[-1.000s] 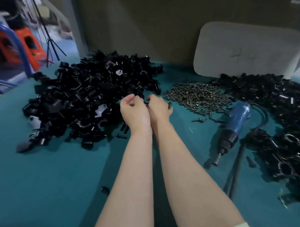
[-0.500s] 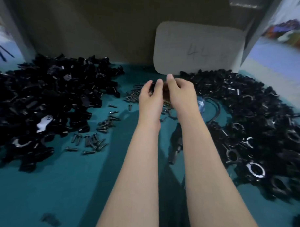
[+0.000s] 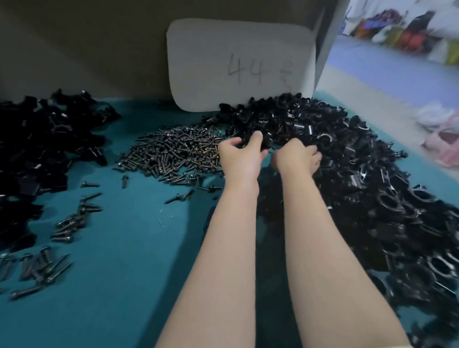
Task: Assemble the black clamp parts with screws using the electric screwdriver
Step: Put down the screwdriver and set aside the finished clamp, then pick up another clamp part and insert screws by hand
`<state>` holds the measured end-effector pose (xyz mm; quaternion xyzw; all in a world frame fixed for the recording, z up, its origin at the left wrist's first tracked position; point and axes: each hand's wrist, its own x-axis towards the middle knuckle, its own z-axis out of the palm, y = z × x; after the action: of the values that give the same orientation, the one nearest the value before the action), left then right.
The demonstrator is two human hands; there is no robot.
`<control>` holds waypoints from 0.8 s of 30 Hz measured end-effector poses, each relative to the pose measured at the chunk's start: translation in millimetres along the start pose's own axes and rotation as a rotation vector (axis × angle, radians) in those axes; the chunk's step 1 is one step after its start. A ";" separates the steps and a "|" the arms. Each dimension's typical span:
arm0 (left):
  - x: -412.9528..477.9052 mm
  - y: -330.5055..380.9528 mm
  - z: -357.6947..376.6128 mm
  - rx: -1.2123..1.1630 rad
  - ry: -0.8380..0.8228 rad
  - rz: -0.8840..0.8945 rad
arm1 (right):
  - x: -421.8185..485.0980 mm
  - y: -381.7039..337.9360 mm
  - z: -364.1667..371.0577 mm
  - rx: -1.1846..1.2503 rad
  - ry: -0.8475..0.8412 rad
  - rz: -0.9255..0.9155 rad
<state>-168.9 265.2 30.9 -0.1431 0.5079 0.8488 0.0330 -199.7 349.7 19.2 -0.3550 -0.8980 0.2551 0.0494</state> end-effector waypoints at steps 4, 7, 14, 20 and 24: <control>5.1 -2.7 3.2 0.031 0.018 0.051 | 7.4 -4.4 10.9 -0.096 -0.004 0.026; 5.6 -2.8 1.7 0.054 0.017 0.090 | 9.7 -5.1 12.6 -0.094 0.005 0.019; 4.6 -3.9 1.1 0.078 -0.003 0.055 | 13.5 -4.1 18.0 -0.133 -0.009 -0.010; 4.8 -7.8 1.2 0.061 0.020 -0.009 | 12.1 0.0 22.2 -0.119 0.069 -0.039; 4.2 -7.4 -1.1 0.063 0.020 -0.004 | 14.1 -0.5 23.9 -0.109 0.101 -0.036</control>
<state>-171.3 267.4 22.9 -0.1517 0.5344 0.8308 0.0341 -217.0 348.7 -2.6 -0.3532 -0.9133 0.1866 0.0797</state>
